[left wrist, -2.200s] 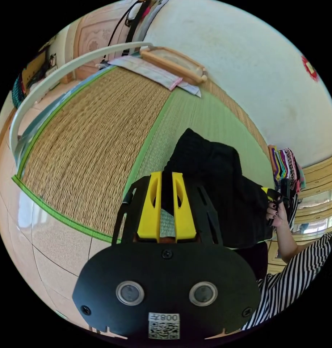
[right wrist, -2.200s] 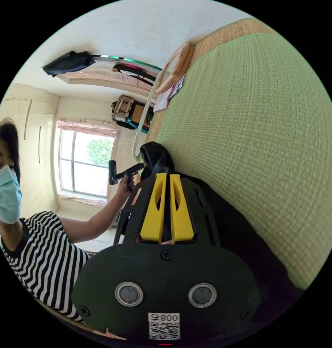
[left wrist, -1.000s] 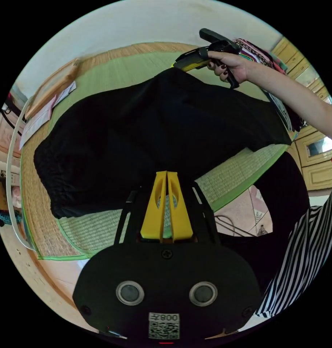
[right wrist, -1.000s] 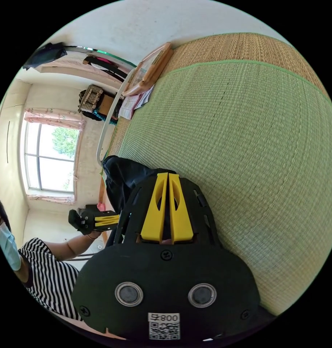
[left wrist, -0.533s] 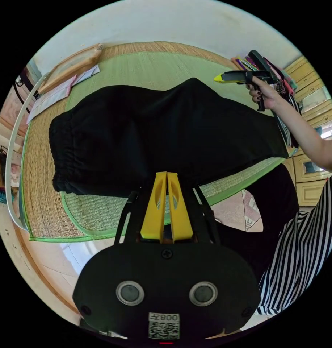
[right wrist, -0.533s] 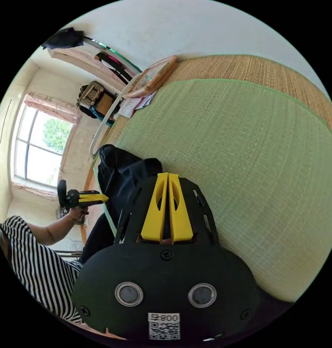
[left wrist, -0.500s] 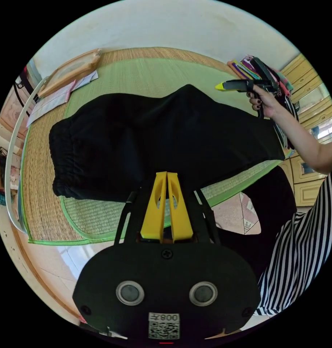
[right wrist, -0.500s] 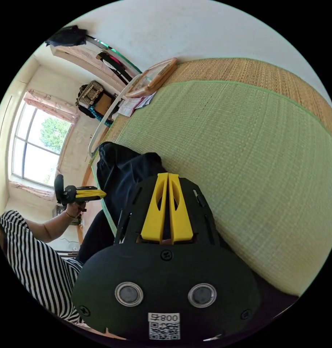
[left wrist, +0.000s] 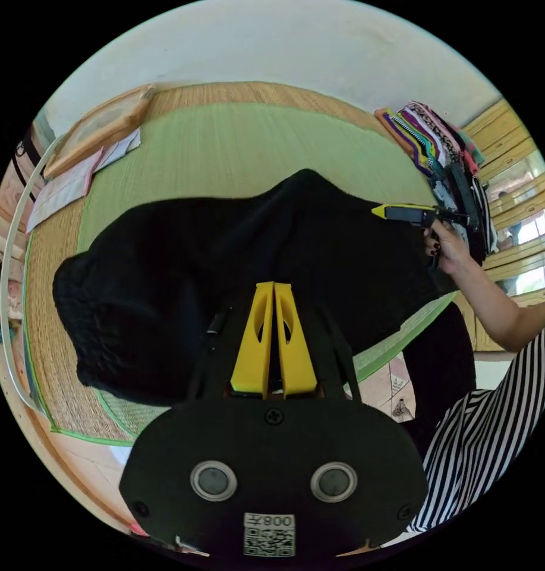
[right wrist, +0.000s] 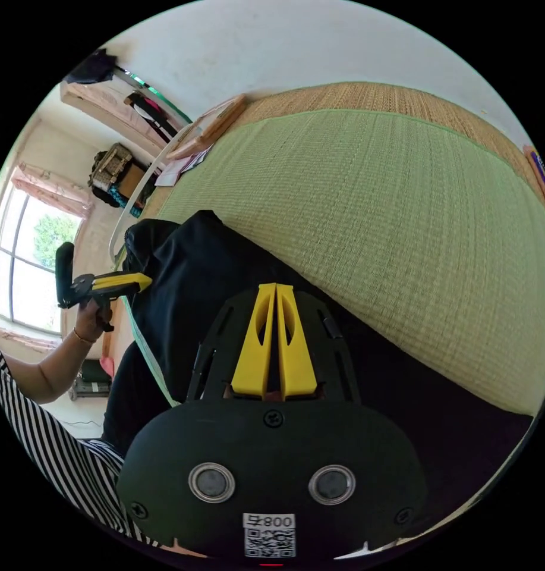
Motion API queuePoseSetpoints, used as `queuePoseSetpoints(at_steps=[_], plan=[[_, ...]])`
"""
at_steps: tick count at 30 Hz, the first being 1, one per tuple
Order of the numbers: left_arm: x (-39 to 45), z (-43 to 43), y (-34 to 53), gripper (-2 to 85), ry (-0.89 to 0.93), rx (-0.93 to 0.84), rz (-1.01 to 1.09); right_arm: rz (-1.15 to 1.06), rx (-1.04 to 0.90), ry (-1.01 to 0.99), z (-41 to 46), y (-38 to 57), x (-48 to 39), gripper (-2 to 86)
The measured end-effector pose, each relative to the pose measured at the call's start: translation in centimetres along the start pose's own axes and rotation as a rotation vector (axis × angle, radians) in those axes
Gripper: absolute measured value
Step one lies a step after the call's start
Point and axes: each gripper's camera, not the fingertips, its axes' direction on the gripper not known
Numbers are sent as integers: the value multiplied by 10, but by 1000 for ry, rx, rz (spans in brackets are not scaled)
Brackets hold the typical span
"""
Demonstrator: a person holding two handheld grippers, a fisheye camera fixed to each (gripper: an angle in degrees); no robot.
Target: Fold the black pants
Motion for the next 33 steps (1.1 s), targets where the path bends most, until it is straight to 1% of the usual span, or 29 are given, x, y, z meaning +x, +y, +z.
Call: queuePoseSetpoints(at_steps=[2, 4, 6, 8, 9, 11, 14, 15, 16, 17, 18, 21, 24, 26, 27, 28, 29, 30, 31, 32, 33], plan=[[12, 6, -34, 0, 20, 55, 37, -56, -3, -74, -5, 18, -15, 0], [17, 17, -58, 0, 22, 68, 34, -112, -22, -131, -5, 37, -30, 0], [18, 32, -78, 0, 11, 43, 13, -177, -81, -167, 2, 62, -47, 0], [18, 55, -93, 1, -3, -34, 2, -231, -195, -167, 21, 98, -60, 0], [18, 55, -95, 1, 18, -3, -5, -234, -222, -154, 27, 107, -62, 0], [20, 53, -101, 1, 62, -20, -18, -201, -157, -147, 26, 132, -57, 0], [25, 48, -101, 0, 35, 31, -41, -172, -172, -191, 27, 140, -45, 0], [26, 50, -101, 0, 15, 22, -47, -173, -173, -196, 27, 143, -44, 0], [26, 60, -104, 1, -2, -42, -55, -168, -170, -204, 27, 148, -40, 0], [26, 61, -105, 1, 41, -26, -75, -161, -168, -207, 24, 153, -37, 0], [27, 60, -106, 1, 47, -17, -86, -158, -167, -197, 22, 156, -35, 0], [53, 50, -106, 1, 74, 25, 10, -93, -80, -140, -6, 177, -17, 0], [86, 50, -88, 0, 131, -20, 122, 31, -29, -69, -34, 210, 17, 0], [105, 62, -68, 0, 143, -109, 152, 127, -69, 21, -40, 238, 43, 0], [108, 67, -64, 0, 129, -149, 153, 144, -93, 32, -38, 245, 50, 0], [112, 78, -56, 0, 101, -216, 162, 164, -49, -35, -40, 257, 60, 0], [113, 76, -53, 0, 112, -171, 129, 209, -39, -97, -40, 264, 70, 0], [113, 75, -54, 0, 113, -190, 106, 229, -41, -116, -40, 266, 74, 0], [116, 73, -57, 0, 113, -202, 92, 233, -44, -97, -44, 269, 76, 0], [121, 66, -57, 0, 99, -167, 92, 206, -37, -26, -50, 273, 72, 0], [125, 63, -56, 0, 97, -154, 97, 190, -36, -3, -54, 276, 69, 0]])
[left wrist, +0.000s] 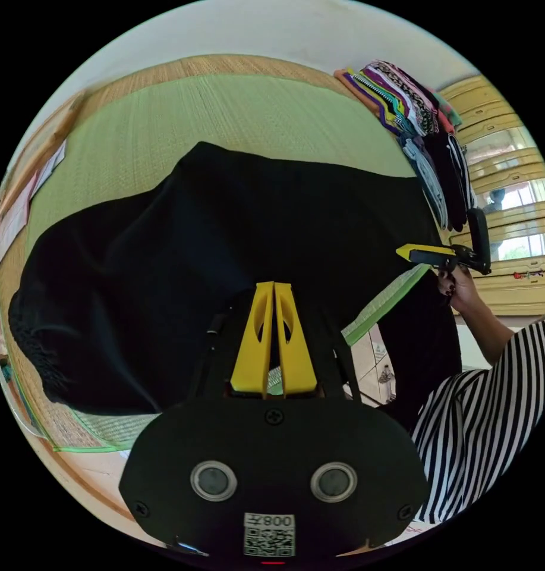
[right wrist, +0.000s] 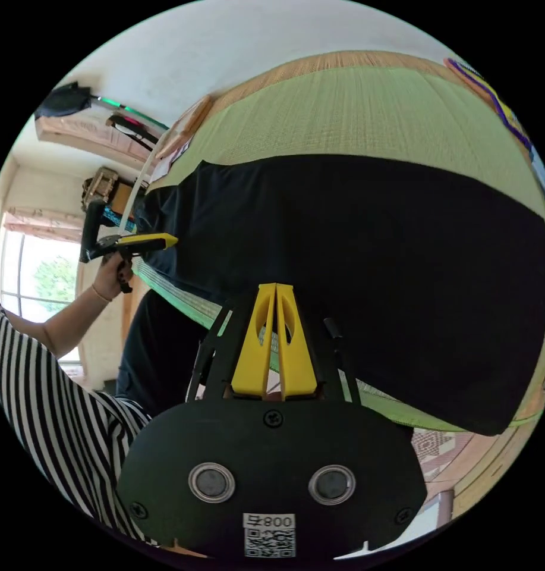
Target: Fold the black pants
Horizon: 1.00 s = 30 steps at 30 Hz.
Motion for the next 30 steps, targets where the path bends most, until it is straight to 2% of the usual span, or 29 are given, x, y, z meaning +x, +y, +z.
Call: queuePoseSetpoints(at_steps=[3, 5, 7, 9, 14, 17, 20, 23, 30], plan=[[12, 9, 2, 0, 5, -65, 2, 8, 13, 62, -16, 23, 7, 0], [18, 31, 5, 0, -37, -161, 14, 93, 12, 126, -25, 48, 31, 0], [20, 32, 3, 0, -16, -155, -19, 132, 5, 148, -27, 65, 50, 0], [25, 32, -1, 0, -18, -154, -31, 173, 30, 80, -31, 77, 65, 0], [63, 35, -20, 1, -1, -123, 87, 239, 129, 60, -54, 112, 88, 0], [77, 65, -27, 2, -39, -271, 111, 318, 138, 88, -61, 140, 114, 1], [82, 66, -32, 5, -5, -241, 74, 366, 201, 77, -74, 170, 132, 2], [100, 60, -36, 14, 6, -175, 123, 413, 282, 127, -94, 206, 144, 6], [134, 92, -38, 50, -109, -288, 228, 613, 388, 187, -122, 283, 189, 47]])
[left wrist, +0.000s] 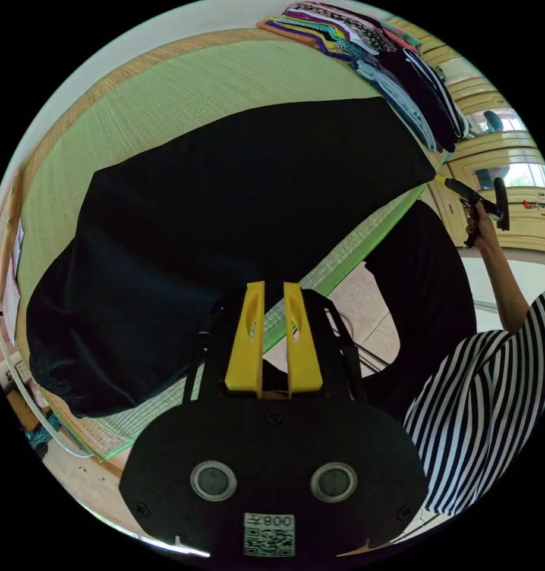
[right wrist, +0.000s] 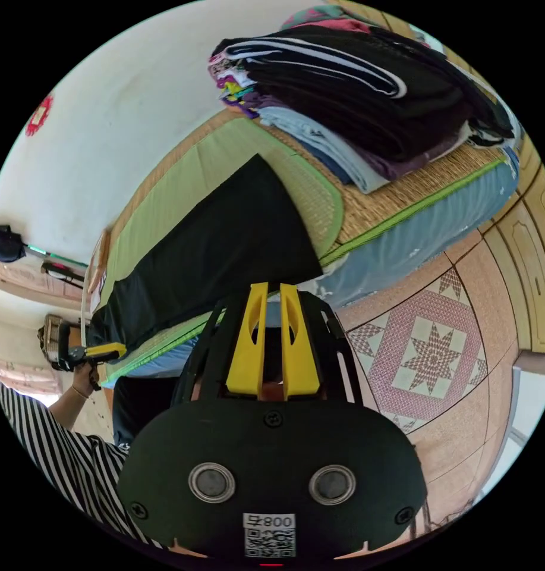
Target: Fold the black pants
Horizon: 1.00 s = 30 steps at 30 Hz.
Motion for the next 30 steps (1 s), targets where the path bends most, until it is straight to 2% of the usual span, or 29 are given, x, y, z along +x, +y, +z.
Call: queuePoseSetpoints(at_steps=[5, 10, 18, 30], plan=[[6, 5, -5, 19, 5, 13, -40, 26, 28, 73, -9, 0, 31, 61], [11, 10, -7, 8, 12, 17, -60, 57, 11, 47, -7, -1, 58, 57], [13, 11, -5, 5, 51, 43, -90, 22, 11, 81, -22, -1, 79, 11], [21, -1, 6, 3, 69, 108, -87, -18, 66, -75, -63, 2, 108, 2]])
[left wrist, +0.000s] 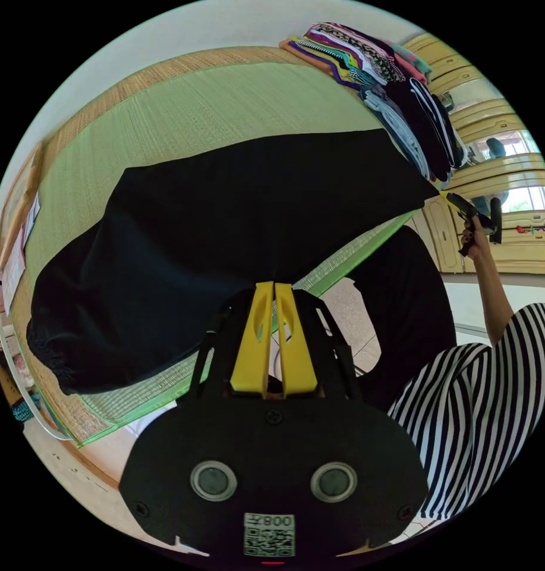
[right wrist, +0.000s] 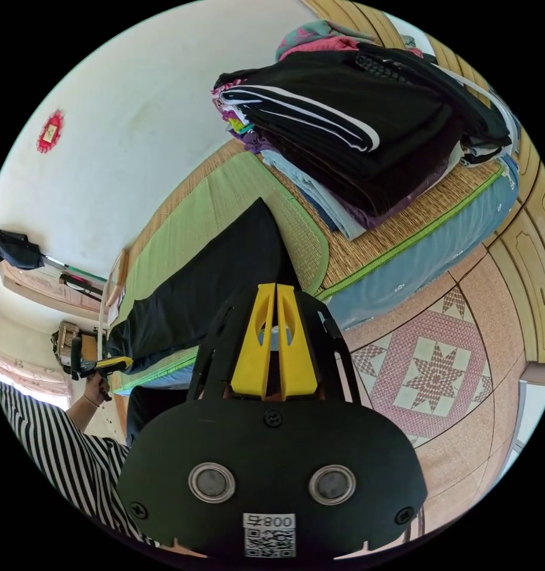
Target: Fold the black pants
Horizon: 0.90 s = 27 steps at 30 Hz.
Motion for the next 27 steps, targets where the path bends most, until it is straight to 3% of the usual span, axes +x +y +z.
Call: queuePoseSetpoints(at_steps=[15, 21, 27], plan=[[1, 16, 1, 1, -6, -16, -18, 99, 56, -144, -22, 15, 39, 1], [-2, 31, -5, 1, 11, -60, -35, 172, -81, -52, 10, 21, 62, 1], [-4, 23, -5, 2, 46, -36, -68, 210, -58, 29, 19, 3, 61, 0]])
